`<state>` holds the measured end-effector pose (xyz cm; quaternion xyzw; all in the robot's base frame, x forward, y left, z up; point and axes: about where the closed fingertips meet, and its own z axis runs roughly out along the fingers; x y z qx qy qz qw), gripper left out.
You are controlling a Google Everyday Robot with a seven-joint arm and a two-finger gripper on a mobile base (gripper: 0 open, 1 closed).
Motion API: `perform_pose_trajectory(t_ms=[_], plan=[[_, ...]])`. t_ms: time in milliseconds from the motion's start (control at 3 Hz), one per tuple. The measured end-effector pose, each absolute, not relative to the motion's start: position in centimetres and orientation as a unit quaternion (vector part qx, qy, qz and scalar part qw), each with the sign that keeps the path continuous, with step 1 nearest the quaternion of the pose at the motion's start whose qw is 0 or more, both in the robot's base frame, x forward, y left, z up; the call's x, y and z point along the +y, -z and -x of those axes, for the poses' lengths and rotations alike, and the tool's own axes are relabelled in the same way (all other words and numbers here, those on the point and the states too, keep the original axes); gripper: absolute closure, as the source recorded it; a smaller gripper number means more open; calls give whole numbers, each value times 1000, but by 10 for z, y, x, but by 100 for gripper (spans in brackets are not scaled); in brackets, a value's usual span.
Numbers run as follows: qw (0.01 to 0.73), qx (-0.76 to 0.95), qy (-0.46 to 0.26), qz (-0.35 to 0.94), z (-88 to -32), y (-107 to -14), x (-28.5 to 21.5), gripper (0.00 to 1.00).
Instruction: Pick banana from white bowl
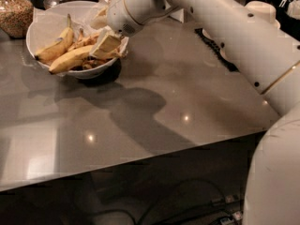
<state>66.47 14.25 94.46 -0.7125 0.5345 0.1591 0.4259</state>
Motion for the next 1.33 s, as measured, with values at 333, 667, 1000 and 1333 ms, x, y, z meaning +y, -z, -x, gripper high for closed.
perform_pose_trajectory(t_ms=[333, 667, 1000, 1333], plan=[[428, 529, -170, 713, -666, -944, 153, 37], [427, 528, -176, 713, -665, -943, 157, 33], [418, 527, -183, 717, -662, -941, 163, 39], [403, 532, -187, 721, -661, -935, 167, 48]])
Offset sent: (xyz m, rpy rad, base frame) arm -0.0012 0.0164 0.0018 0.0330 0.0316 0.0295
